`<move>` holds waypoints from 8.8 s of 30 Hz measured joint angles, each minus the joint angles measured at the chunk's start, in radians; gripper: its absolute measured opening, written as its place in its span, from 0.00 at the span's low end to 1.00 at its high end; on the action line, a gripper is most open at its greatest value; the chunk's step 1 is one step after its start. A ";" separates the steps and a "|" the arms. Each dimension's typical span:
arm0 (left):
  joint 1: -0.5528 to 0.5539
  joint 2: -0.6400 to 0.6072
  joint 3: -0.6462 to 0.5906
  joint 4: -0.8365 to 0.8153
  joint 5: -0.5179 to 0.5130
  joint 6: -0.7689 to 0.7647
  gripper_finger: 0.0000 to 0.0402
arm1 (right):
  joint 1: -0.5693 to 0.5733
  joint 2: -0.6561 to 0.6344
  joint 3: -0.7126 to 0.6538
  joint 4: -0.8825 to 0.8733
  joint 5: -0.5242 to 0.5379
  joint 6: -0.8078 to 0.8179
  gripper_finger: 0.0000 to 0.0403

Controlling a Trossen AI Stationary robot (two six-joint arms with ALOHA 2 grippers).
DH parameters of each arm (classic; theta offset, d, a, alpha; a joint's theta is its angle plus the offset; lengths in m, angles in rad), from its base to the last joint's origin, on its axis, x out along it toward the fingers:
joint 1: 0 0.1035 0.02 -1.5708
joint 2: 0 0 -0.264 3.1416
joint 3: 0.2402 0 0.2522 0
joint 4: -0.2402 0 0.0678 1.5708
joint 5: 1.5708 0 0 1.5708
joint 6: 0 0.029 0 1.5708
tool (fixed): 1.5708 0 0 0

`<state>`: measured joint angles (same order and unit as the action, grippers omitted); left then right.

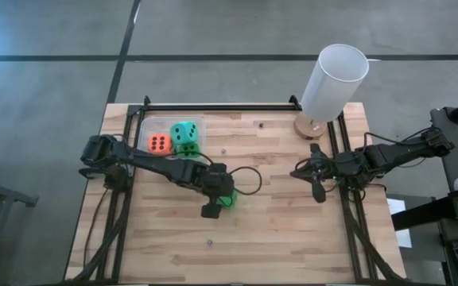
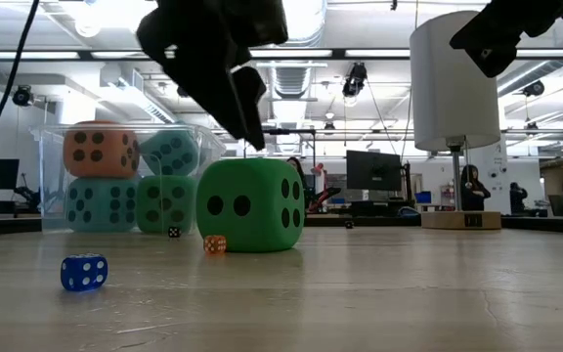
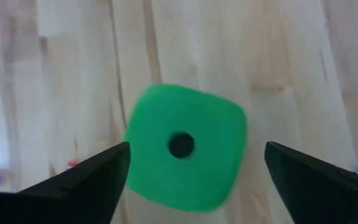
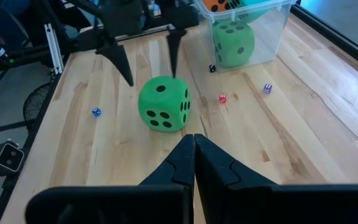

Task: Pick & Place Dice
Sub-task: Put the green large dice into the transparent bin

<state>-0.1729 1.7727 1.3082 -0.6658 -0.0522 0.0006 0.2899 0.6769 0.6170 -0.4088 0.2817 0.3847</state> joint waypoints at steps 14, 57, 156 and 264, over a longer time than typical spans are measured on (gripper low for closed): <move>0.024 0.007 -0.005 0.015 -0.006 0.079 0.99 | 0.000 0.000 0.000 -0.001 -0.001 0.000 0.02; 0.050 0.030 -0.045 0.067 0.049 0.107 0.99 | 0.000 0.000 0.000 0.000 0.000 0.000 0.02; 0.057 0.028 -0.130 0.198 -0.060 -0.015 0.86 | 0.000 0.000 0.000 0.000 0.000 0.000 0.02; 0.055 0.036 -0.135 0.210 -0.023 -0.059 0.97 | 0.000 0.000 0.000 0.000 0.000 0.000 0.02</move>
<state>-0.1181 1.8091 1.1732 -0.4561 -0.0753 -0.0582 0.2899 0.6769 0.6170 -0.4091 0.2817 0.3849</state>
